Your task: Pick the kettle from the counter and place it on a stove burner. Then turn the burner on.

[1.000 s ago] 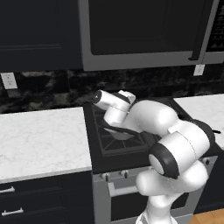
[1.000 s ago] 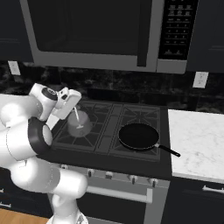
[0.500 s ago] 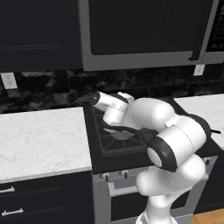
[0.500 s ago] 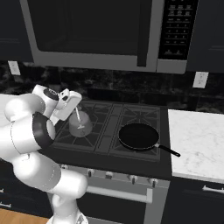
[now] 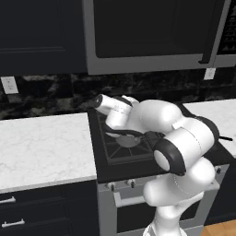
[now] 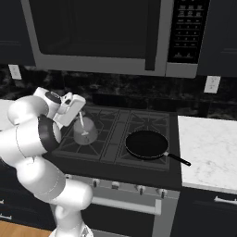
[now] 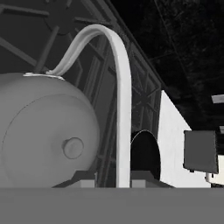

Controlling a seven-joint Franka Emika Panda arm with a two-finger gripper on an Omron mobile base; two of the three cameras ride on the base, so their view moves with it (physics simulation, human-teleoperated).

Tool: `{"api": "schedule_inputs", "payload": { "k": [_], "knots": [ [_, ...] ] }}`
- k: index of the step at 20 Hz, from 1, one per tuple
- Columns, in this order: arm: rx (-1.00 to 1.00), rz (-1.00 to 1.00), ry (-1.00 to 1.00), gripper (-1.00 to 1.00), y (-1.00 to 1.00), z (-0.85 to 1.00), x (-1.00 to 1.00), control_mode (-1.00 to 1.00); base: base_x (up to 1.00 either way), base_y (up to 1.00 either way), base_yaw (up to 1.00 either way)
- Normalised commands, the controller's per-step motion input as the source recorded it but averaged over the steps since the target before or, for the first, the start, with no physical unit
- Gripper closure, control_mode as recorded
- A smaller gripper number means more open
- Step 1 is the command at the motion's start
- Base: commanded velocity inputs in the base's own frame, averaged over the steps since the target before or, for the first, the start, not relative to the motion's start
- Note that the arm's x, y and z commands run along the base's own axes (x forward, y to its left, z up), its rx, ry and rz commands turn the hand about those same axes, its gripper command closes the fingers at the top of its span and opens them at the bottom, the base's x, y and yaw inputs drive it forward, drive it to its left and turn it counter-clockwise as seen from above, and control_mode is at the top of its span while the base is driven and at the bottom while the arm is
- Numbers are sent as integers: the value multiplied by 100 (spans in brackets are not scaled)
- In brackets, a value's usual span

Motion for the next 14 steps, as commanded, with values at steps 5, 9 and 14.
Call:
{"api": "schedule_inputs", "payload": {
  "k": [5, 9, 14],
  "knots": [
    [0, 0, -1, -100, 0, 0, -6, -100, 0, 0, 0],
    [0, 0, -13, -100, 0, 9, -19, -100, 0, 0, 0],
    [0, 0, -42, -100, 10, 35, -73, -100, 0, 0, 0]
  ]
}}
